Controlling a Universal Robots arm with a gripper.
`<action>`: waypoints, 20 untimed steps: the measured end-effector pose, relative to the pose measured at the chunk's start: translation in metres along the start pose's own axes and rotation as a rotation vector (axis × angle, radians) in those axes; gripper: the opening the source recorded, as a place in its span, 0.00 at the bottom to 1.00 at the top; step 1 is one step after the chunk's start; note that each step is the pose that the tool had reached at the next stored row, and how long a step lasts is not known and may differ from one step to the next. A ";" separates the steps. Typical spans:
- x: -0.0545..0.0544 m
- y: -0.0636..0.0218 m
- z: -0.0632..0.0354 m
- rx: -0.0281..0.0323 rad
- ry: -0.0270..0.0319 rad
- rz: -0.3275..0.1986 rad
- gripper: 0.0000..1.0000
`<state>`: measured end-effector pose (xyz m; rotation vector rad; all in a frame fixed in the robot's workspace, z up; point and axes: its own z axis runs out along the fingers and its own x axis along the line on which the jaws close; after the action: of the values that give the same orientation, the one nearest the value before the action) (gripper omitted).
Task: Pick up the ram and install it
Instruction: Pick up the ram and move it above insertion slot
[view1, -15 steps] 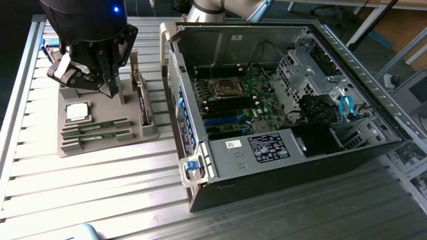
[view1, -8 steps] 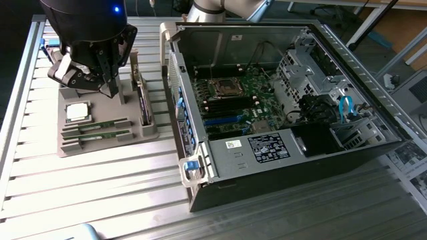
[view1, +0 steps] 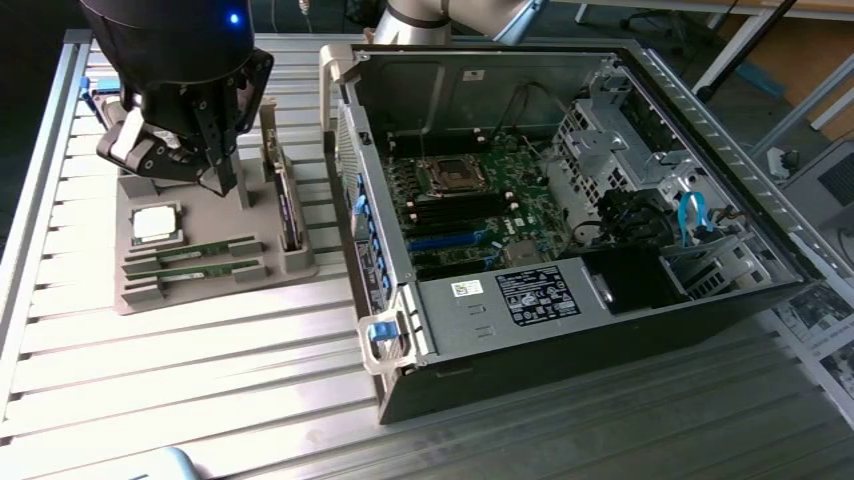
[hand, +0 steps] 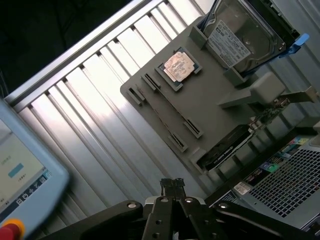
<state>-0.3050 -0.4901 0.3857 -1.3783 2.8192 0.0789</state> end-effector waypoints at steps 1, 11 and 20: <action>0.000 0.0000 0.0001 -0.0001 0.0000 -0.002 0.11; 0.000 0.0000 0.0005 -0.0006 0.0009 -0.022 0.11; 0.000 0.0000 0.0009 -0.0011 0.0019 -0.044 0.11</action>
<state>-0.3050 -0.4901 0.3848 -1.4402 2.7893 0.0790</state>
